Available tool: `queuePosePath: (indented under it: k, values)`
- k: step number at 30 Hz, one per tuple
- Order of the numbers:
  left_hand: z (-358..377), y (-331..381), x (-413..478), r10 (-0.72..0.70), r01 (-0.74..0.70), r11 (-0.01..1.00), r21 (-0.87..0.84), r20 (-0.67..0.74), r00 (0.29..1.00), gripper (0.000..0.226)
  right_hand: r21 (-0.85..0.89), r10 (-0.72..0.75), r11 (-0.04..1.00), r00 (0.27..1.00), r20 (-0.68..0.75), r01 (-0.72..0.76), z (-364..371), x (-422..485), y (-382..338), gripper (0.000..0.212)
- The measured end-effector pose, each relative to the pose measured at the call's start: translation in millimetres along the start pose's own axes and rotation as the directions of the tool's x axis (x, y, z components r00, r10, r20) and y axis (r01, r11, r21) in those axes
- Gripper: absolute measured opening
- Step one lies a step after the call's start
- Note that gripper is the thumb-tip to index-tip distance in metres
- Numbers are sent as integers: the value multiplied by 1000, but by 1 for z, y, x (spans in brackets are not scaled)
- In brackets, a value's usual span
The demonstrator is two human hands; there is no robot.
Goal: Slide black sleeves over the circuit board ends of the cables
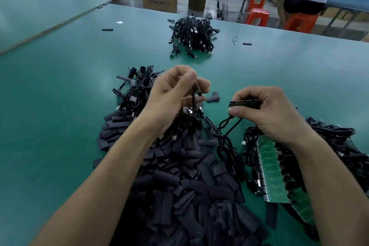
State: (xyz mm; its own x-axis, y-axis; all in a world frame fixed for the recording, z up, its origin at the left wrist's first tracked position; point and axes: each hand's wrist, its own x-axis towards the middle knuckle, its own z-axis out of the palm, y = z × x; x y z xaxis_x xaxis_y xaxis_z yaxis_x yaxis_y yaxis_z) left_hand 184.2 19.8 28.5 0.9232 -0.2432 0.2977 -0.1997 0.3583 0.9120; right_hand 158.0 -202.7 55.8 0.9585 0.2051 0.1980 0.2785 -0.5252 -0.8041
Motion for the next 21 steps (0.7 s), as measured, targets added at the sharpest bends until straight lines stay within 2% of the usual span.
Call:
queuePosePath:
  k: [3, 6, 8, 11, 14, 15, 18, 21]
  values:
    - [-1, 8, 1, 79, -87, 992, -89, -93, 993, 10, -223, -84, 974, 983, -162, 47, -2, 2, -3, 22]
    - [-1, 15, 1, 171, -168, 985, 33, -151, 973, 10, -371, -179, 925, 950, -254, 75, 0, 4, -10, 27]
    - [-2, 17, 0, 212, -189, 972, 139, -177, 961, 15, -433, -185, 897, 964, -191, 86, 1, 5, -14, 26]
    - [-3, 19, 0, 248, -204, 952, 230, -187, 950, 15, -485, -50, 872, 998, 30, 58, 8, 4, -22, 25]
    - [-2, 18, 0, 255, -191, 938, 291, -201, 946, 15, -578, 153, 816, 961, 231, 9, 20, 1, -28, 16]
    - [-2, 17, 0, 255, -184, 931, 315, -199, 946, 16, -615, 218, 788, 937, 274, -3, 25, 0, -32, 19]
    - [-3, 15, 1, 250, -164, 912, 377, -192, 949, 22, -719, 319, 695, 886, 337, 23, 36, -2, -40, 44]
    - [-5, 14, 2, 211, -123, 922, 366, -212, 954, 31, -744, 263, 664, 908, 326, 75, 48, 0, -46, 30]
